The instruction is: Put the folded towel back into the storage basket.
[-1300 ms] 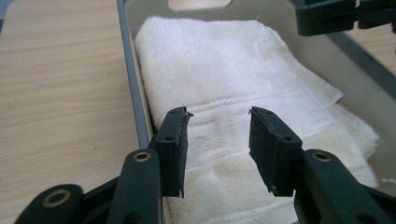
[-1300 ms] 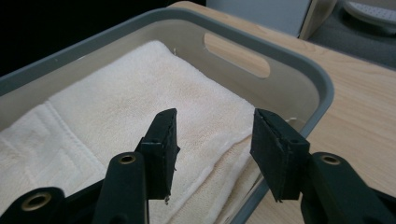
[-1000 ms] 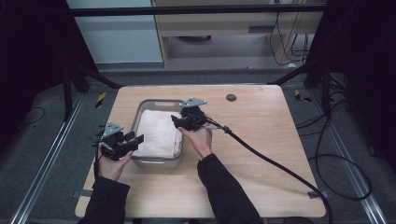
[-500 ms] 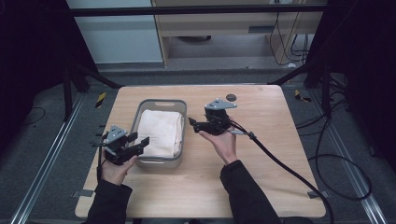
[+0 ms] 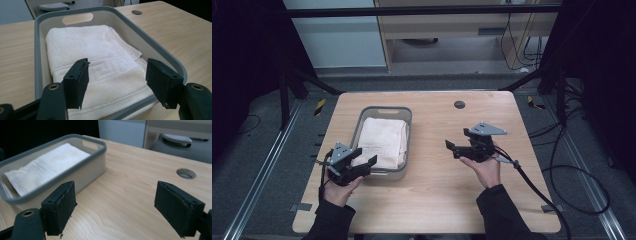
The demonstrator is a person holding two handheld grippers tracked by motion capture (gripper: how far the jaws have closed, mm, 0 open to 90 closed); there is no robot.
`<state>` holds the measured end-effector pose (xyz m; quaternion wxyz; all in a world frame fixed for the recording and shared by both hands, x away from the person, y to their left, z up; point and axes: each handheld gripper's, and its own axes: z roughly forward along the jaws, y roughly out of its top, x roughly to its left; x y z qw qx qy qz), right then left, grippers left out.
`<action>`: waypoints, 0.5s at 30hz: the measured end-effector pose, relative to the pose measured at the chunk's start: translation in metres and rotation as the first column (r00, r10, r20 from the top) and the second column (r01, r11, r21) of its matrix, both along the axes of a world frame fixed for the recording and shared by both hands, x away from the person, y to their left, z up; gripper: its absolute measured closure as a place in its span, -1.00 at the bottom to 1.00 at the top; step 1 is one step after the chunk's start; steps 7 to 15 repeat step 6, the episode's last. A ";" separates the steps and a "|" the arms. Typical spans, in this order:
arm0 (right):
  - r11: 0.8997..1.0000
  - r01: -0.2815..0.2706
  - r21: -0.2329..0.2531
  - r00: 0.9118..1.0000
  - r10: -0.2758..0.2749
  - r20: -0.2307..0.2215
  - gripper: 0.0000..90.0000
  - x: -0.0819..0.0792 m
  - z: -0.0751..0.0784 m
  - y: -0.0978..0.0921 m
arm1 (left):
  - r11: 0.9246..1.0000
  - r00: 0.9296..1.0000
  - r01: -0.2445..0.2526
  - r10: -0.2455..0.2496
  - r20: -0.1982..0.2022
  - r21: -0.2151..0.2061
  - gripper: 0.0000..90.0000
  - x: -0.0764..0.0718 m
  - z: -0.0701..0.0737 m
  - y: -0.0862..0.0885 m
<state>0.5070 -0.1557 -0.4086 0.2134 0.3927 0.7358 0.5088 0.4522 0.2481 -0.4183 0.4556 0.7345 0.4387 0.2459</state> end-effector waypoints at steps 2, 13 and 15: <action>1.000 0.015 -0.027 1.000 -0.016 -0.015 -0.64 -0.010 -0.008 -0.021 | 1.000 1.000 -0.001 0.001 0.007 0.001 -0.28 -0.006 -0.002 0.004; 1.000 0.026 -0.018 0.999 -0.026 -0.026 -0.64 -0.020 -0.018 -0.038 | 1.000 1.000 0.001 -0.001 0.019 0.002 -0.28 -0.014 -0.005 0.008; 1.000 0.026 -0.018 0.999 -0.026 -0.026 -0.64 -0.020 -0.018 -0.038 | 1.000 1.000 0.001 -0.001 0.019 0.002 -0.28 -0.014 -0.005 0.008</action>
